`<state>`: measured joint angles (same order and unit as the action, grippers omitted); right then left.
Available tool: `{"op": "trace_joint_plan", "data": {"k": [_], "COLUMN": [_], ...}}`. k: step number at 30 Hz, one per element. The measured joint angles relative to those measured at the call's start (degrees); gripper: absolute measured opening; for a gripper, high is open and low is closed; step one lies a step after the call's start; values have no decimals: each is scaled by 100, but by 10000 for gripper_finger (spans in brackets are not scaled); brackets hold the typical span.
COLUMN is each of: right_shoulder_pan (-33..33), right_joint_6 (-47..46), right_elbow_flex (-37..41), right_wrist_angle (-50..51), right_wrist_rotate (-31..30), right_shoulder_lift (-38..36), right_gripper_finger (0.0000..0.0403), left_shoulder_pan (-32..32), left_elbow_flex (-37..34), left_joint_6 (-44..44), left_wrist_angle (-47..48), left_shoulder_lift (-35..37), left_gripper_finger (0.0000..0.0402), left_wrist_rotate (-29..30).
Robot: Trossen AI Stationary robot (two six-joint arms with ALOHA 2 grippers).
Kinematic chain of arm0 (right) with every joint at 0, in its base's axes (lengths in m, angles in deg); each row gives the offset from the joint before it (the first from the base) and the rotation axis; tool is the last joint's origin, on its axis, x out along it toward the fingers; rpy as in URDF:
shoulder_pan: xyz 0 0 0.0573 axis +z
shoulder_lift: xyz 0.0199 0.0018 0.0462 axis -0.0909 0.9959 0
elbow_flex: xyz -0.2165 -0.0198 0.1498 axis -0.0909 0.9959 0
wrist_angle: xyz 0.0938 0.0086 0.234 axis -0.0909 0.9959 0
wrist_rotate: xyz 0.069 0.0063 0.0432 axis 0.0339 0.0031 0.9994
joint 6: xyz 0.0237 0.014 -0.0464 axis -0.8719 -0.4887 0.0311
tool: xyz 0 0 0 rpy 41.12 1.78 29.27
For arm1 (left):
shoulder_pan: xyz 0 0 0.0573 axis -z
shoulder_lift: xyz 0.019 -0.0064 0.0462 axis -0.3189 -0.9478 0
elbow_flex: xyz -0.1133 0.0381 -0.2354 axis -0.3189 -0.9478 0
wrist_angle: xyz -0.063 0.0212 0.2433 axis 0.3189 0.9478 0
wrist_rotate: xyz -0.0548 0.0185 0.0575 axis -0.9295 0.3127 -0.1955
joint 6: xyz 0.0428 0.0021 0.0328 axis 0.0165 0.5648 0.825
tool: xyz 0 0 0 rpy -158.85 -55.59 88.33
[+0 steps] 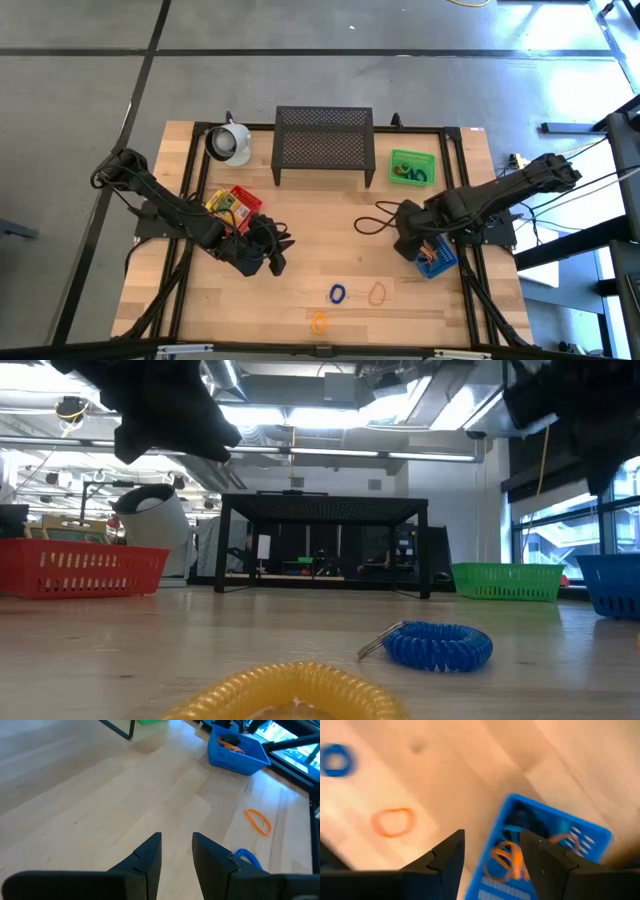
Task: Pick & Place Office Desk Supplies
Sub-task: Put the orange rubber band into the blue bin
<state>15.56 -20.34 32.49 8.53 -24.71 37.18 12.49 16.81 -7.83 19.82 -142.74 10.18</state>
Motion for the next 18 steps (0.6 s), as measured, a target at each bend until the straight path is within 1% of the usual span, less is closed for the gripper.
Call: {"op": "trace_joint_plan", "data": {"k": [4, 8, 13, 18], "right_shoulder_pan": [177, 520, 1061, 1551], "right_joint_6": [453, 751, 863, 1194], "right_elbow_flex": [-141, -139, -139, -139], "right_wrist_angle": [-579, -1219, -1535, -1569], "right_wrist_rotate": [-2, -19, -544, -1070], "right_shoulder_lift": [-2, 38, 188, 517], "right_gripper_finger": [194, 194, 194, 194], "left_shoulder_pan": [-10, -10, -10, 27], "left_elbow_flex": [0, 0, 0, 0], "left_joint_6": [-36, -241, -586, -614], "left_wrist_angle": [0, -2, -27, -469], "left_shoulder_lift": [0, 0, 0, -27], "left_gripper_finger": [102, 102, 102, 102], "left_wrist_rotate": [239, 285, 285, 285]}}
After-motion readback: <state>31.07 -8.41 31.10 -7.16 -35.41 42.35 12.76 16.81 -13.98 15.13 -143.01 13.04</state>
